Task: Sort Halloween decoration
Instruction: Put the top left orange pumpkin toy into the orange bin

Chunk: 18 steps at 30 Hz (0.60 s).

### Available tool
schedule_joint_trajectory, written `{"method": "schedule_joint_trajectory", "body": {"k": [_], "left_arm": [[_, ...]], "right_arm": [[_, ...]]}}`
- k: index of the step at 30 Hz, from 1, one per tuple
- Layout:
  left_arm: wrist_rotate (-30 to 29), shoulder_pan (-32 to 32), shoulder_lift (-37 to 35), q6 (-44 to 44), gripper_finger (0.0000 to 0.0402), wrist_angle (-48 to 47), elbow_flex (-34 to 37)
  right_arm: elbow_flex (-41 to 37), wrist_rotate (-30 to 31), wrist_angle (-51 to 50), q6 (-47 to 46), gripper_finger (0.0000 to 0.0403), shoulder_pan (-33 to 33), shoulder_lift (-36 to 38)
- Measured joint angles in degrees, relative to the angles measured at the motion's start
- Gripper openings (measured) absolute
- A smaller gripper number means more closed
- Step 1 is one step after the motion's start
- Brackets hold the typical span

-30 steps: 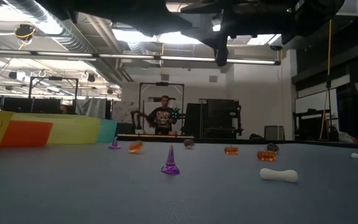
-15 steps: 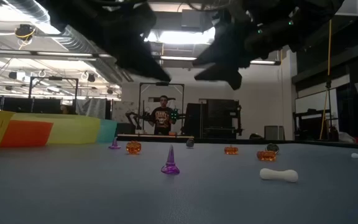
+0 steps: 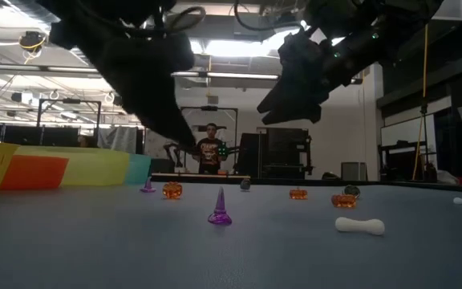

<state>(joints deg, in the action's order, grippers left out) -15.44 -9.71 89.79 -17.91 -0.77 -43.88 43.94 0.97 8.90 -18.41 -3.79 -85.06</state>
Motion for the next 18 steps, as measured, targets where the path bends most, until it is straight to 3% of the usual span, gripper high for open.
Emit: {"method": "schedule_joint_trajectory", "body": {"k": [10,18], "left_arm": [[0.0,-0.9,7.1,0.4,0.0196,0.2,0.0],[1.5,-0.9,8.9,0.4,0.0196,-0.4,0.0]], "right_arm": [[0.0,0.1,-0.1,0.9,0.0193,0.0,0.0],[0.0,0.1,-0.1,0.9,0.0193,0.0,0.0]]}}
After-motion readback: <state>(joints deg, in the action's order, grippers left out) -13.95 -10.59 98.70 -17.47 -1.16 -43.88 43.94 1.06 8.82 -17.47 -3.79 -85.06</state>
